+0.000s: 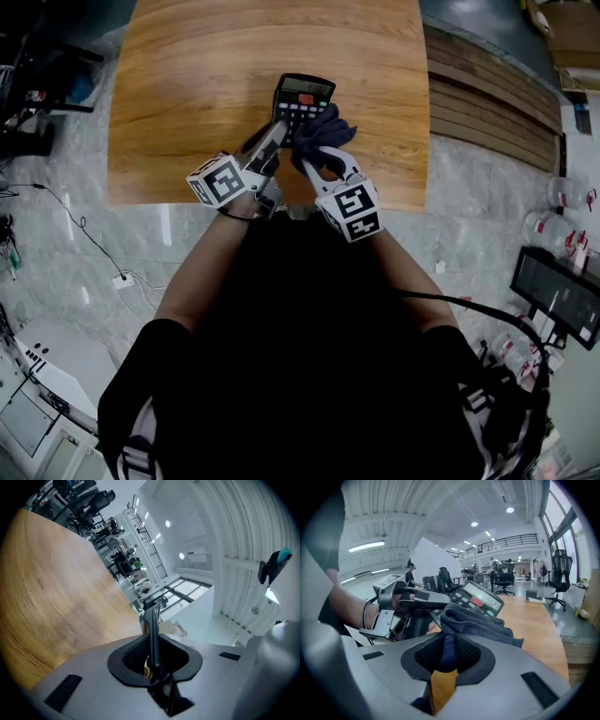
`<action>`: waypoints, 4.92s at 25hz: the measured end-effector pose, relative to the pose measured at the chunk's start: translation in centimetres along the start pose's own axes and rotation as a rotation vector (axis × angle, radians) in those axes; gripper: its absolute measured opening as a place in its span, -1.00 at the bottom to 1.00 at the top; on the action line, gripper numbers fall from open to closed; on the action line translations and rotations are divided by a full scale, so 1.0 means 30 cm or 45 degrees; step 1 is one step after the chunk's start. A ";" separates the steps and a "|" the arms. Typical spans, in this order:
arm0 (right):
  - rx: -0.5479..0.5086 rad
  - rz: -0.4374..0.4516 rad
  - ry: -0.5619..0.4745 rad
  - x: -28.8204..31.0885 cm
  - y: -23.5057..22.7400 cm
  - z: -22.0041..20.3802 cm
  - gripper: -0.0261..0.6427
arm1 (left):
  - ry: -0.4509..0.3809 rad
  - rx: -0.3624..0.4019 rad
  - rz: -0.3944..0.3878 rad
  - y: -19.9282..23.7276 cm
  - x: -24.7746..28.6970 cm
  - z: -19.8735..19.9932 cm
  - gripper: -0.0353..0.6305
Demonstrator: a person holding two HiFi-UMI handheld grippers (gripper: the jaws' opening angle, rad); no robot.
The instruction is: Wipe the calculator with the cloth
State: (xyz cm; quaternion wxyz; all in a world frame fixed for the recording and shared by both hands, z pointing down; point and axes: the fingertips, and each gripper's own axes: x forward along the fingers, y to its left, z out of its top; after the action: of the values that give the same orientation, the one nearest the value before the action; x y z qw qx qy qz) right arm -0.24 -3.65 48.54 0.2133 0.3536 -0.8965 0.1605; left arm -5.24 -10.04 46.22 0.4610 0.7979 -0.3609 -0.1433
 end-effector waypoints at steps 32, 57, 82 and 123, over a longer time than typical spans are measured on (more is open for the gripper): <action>0.025 0.135 -0.462 -0.057 -0.160 0.143 -0.74 | -0.240 -0.468 -0.335 -0.106 -0.053 0.124 -0.68; -0.035 -0.083 -0.626 -0.101 -0.298 0.242 -0.73 | -0.200 -0.739 -0.420 -0.140 -0.004 0.069 -0.68; -0.226 0.270 -0.633 -0.077 -0.047 0.248 -0.73 | -0.173 -0.782 -0.480 -0.159 -0.018 0.092 -0.68; -0.060 0.017 -0.684 -0.140 -0.295 0.295 -0.74 | -0.081 -0.804 -0.502 -0.190 0.019 0.075 -0.68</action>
State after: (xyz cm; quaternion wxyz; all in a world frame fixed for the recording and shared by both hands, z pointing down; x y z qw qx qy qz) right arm 6.36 -11.32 40.08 -0.0251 0.3725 -0.9268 0.0414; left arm -3.58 -10.08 40.30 0.6366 0.6656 -0.1525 -0.3584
